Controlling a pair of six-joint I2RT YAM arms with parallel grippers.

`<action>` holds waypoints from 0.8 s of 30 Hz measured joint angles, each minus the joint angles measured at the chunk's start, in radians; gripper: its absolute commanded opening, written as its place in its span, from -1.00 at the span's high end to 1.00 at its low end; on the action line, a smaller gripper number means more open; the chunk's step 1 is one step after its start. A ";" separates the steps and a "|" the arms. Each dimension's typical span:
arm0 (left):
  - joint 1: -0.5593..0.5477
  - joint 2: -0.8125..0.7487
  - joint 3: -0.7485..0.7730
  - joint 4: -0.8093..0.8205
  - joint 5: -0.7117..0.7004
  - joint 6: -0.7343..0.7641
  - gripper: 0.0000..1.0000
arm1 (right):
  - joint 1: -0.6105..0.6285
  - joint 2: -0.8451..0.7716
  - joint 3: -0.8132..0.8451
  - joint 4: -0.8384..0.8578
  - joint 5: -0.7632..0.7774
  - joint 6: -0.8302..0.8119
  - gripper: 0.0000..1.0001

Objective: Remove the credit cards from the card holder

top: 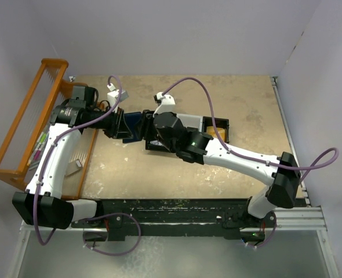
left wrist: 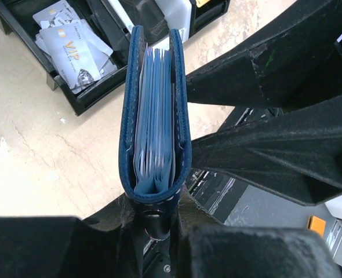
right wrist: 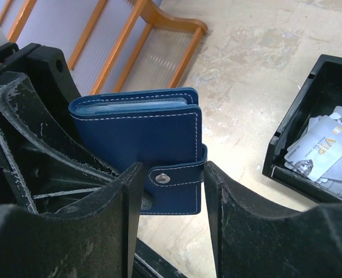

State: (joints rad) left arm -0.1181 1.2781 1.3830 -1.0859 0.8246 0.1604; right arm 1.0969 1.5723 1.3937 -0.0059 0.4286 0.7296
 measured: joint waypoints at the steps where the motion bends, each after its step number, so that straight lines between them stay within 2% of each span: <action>1: 0.000 0.000 0.000 0.000 -0.005 0.000 1.00 | 0.003 0.006 0.005 -0.001 0.001 0.000 0.03; 7: 0.001 0.000 0.000 -0.004 -0.025 0.011 1.00 | 0.010 0.029 0.027 -0.011 0.021 0.000 0.10; 12: 0.006 0.000 0.002 -0.008 -0.035 0.018 1.00 | 0.016 0.054 0.065 -0.040 0.048 0.000 0.29; 18: 0.006 0.000 0.018 -0.023 -0.068 0.037 1.00 | 0.027 0.075 0.095 -0.067 0.078 0.006 0.40; 24: 0.002 -0.003 0.047 -0.041 -0.105 0.064 1.00 | 0.030 0.075 0.097 -0.060 0.081 0.032 0.64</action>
State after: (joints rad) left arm -0.1158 1.2751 1.4296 -1.1267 0.7197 0.2245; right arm 1.1271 1.6470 1.4910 -0.0662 0.5098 0.7612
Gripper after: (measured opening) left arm 0.180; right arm 0.242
